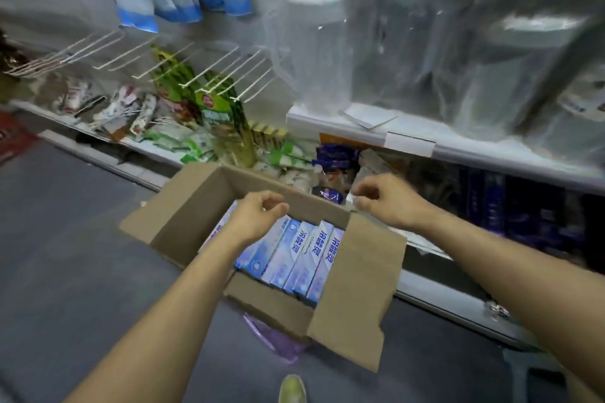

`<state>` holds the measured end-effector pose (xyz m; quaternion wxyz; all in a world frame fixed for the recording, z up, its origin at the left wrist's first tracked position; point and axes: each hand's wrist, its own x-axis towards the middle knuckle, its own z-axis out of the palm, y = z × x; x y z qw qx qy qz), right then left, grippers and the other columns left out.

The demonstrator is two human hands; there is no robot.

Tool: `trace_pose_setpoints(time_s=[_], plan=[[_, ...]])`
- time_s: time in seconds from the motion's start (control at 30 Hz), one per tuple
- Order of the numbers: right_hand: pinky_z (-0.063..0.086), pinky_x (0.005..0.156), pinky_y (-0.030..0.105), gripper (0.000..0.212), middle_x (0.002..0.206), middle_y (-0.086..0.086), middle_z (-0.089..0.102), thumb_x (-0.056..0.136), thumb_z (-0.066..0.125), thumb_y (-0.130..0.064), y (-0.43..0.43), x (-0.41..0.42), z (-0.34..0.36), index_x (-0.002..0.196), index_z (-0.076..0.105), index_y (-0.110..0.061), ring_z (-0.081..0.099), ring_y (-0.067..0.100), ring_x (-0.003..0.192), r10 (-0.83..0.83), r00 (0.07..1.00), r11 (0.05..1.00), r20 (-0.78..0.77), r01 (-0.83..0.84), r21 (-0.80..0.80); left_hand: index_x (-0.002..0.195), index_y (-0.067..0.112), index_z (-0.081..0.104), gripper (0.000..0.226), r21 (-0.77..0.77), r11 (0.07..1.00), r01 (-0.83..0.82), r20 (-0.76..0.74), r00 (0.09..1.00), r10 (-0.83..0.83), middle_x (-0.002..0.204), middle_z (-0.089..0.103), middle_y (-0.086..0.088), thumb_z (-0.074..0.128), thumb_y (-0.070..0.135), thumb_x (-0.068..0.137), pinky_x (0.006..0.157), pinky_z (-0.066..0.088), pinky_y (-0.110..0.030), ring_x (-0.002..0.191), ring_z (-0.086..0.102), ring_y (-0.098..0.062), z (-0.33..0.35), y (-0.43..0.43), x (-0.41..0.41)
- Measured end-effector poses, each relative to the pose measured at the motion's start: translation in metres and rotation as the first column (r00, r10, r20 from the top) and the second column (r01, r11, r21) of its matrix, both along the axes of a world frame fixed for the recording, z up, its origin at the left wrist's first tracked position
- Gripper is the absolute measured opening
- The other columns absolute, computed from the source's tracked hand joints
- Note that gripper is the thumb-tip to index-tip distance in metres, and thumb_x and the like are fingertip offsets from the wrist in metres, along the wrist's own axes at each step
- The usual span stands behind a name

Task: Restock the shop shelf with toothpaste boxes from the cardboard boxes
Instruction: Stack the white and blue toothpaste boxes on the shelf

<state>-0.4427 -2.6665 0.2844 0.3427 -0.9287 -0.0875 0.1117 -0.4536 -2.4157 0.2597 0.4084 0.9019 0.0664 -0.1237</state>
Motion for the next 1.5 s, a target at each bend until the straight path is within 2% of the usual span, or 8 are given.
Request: trace_pose_setpoints(time_s=[0.17,0.23,0.4,0.6,0.87,1.03,1.33,1.5], plan=[[0.048,0.085,0.032,0.016,0.105,0.014,0.068,0.089,0.064,-0.011,0.078,0.042,-0.095,0.099,0.068,0.001,0.063,0.025,0.099,-0.171,0.933,0.971,-0.317,0.214,0.109,0.104,0.021,0.063,0.016,-0.037,0.998,-0.059,-0.240,0.970,0.049,0.103,0.065,-0.007,0.065,0.029,0.091,0.085,0.051,-0.035,0.094,0.065,-0.023,-0.088,0.068,0.048],[0.047,0.072,0.030,0.008,0.082,0.011,0.063,0.088,0.064,-0.008,0.097,0.050,-0.133,0.085,0.066,0.000,0.059,0.023,0.079,-0.202,0.875,0.955,-0.440,0.275,0.108,0.101,0.018,0.064,0.013,-0.040,0.994,-0.102,-0.311,0.946,0.085,0.101,0.066,-0.010,0.066,0.025,0.090,0.082,0.052,-0.035,0.088,0.063,-0.024,-0.124,0.087,0.061],[0.047,0.065,0.037,0.015,0.062,0.004,0.051,0.083,0.067,-0.008,0.127,0.063,-0.223,0.070,0.060,-0.009,0.048,0.020,0.056,-0.291,0.722,0.928,-0.628,0.374,0.000,0.130,0.005,0.057,0.045,0.001,0.983,-0.182,-0.422,0.891,0.165,0.128,0.061,-0.010,0.066,0.023,0.090,0.100,0.045,-0.035,0.115,0.059,-0.026,-0.209,0.116,0.087],[0.041,0.075,0.025,0.032,0.120,0.016,0.056,0.088,0.061,-0.021,0.141,0.060,-0.292,0.112,0.051,-0.002,0.056,0.031,0.109,-0.415,0.667,0.907,-0.618,0.352,-0.229,0.115,-0.003,0.054,0.035,0.137,0.984,-0.117,-0.426,0.889,0.165,0.118,0.056,-0.019,0.062,0.021,0.090,0.082,0.042,-0.029,0.112,0.055,-0.036,-0.282,0.115,0.106],[0.047,0.090,0.037,0.094,0.136,0.019,0.040,0.078,0.067,-0.058,0.151,0.072,-0.318,0.138,0.028,0.002,0.047,0.030,0.124,-0.599,0.656,0.789,-0.459,0.387,-0.476,0.116,0.004,0.051,0.056,0.321,0.946,0.047,-0.412,0.906,0.095,0.123,0.042,-0.020,0.069,0.045,0.082,0.096,0.039,-0.040,0.116,0.043,-0.038,-0.331,0.105,0.121],[0.048,0.079,0.032,0.085,0.125,0.010,0.050,0.075,0.063,-0.067,0.162,0.063,-0.329,0.127,0.042,-0.004,0.055,0.023,0.113,-0.529,0.765,0.768,-0.368,0.248,-0.590,0.143,-0.001,0.027,0.101,0.342,0.939,-0.045,-0.406,0.894,0.191,0.141,0.030,-0.021,0.071,0.060,0.075,0.109,0.029,-0.044,0.132,0.027,-0.037,-0.341,0.093,0.127],[0.053,0.085,0.037,0.066,0.116,0.009,0.060,0.074,0.069,-0.055,0.151,0.062,-0.325,0.116,0.052,-0.007,0.060,0.028,0.105,-0.580,0.638,0.814,-0.507,0.430,-0.391,0.117,0.002,0.046,0.067,0.270,0.962,0.047,-0.370,0.927,0.058,0.118,0.054,-0.013,0.080,0.040,0.073,0.085,0.049,-0.035,0.109,0.054,-0.031,-0.341,0.080,0.120],[0.054,0.075,0.034,0.046,0.103,0.006,0.061,0.075,0.076,-0.028,0.146,0.057,-0.313,0.105,0.048,-0.009,0.062,0.023,0.091,-0.511,0.594,0.788,-0.621,0.613,-0.061,0.096,0.008,0.053,0.047,0.078,0.993,-0.085,-0.404,0.908,0.110,0.106,0.063,-0.011,0.079,0.040,0.074,0.085,0.052,-0.040,0.099,0.061,-0.029,-0.332,0.076,0.100]])
